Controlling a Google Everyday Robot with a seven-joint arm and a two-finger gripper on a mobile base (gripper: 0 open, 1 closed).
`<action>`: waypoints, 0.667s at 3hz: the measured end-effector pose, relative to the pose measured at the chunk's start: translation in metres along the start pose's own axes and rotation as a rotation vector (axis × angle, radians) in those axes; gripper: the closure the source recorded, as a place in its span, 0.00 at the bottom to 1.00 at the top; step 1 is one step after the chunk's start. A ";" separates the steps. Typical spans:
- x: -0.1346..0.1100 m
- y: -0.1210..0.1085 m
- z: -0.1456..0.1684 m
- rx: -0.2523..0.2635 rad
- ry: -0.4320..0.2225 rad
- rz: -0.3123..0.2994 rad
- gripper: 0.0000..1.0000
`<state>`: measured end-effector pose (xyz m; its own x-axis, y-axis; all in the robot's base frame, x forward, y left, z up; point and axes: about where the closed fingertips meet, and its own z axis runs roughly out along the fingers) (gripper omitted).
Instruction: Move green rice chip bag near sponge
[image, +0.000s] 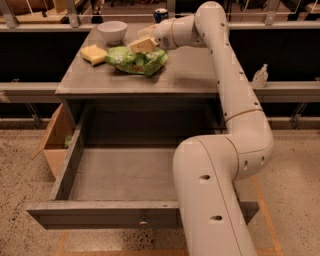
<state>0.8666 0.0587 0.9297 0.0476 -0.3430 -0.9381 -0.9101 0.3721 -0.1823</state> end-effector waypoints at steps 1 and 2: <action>-0.005 -0.015 -0.025 0.051 -0.017 0.028 0.00; -0.008 -0.042 -0.083 0.135 -0.064 0.074 0.00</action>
Offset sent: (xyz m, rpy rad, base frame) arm -0.0177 -0.1765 0.0670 0.1818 -0.0231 -0.2667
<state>0.8700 -0.0255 0.9687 0.0127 -0.2559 -0.9666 -0.8485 0.5087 -0.1458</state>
